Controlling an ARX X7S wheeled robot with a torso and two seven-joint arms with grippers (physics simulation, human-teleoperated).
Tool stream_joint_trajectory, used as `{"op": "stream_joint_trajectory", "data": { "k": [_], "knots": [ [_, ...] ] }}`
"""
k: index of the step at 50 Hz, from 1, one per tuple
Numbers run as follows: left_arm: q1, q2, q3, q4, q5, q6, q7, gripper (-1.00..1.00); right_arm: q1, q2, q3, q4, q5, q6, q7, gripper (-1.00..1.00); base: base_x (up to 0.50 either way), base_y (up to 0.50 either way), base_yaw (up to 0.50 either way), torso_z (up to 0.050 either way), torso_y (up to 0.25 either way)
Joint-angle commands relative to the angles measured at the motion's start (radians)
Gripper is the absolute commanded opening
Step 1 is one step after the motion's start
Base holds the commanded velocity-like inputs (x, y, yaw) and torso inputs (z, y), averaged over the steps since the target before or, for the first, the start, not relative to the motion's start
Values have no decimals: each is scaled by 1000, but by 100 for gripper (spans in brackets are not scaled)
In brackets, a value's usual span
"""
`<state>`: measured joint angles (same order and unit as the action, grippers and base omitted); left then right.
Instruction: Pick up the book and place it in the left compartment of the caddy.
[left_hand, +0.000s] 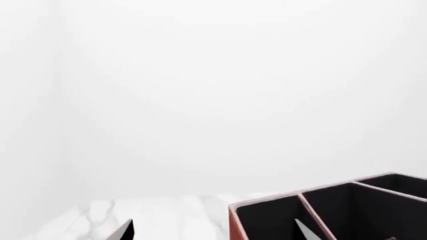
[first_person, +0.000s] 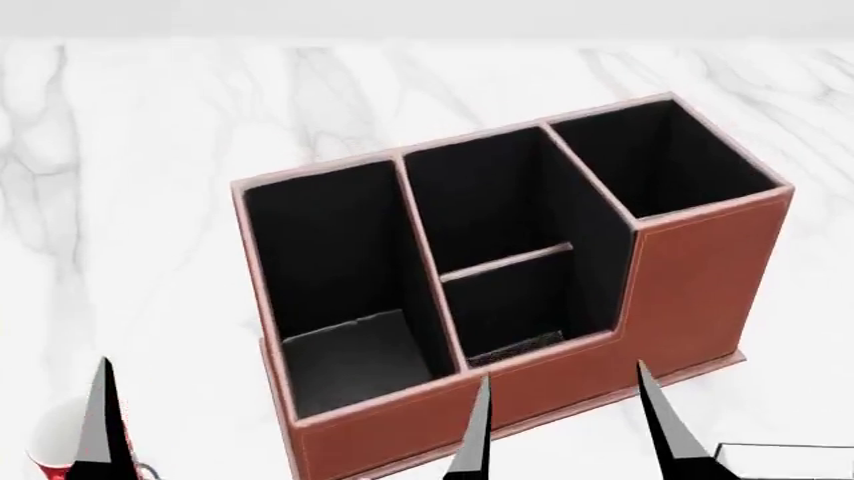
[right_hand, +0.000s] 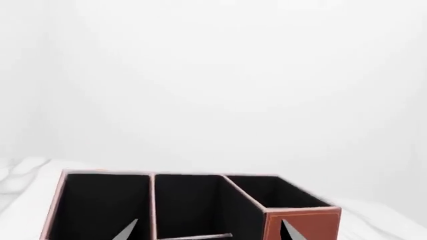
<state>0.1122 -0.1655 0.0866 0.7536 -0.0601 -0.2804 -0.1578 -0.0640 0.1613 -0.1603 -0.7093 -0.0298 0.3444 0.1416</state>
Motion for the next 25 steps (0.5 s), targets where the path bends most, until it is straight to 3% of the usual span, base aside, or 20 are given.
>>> {"op": "stream_joint_trajectory", "data": {
  "k": [1,6,10,25],
  "knots": [
    [1,-12,4,30,-9,-14,-11,100,0,9,-4,-8,9,-3,10,100,500,0,0,0,0],
    [2,-14,1,28,-18,-1,-14,100,1,11,-6,-11,15,-3,14,100,457,0,0,0,0],
    [5,-20,-3,26,-43,11,-3,100,-2,14,-5,-11,20,-15,17,100,0,0,0,0,0],
    [10,-32,-4,26,-69,15,-8,100,-1,23,-6,-4,37,-18,28,100,0,0,0,49,0]
  ]
}}
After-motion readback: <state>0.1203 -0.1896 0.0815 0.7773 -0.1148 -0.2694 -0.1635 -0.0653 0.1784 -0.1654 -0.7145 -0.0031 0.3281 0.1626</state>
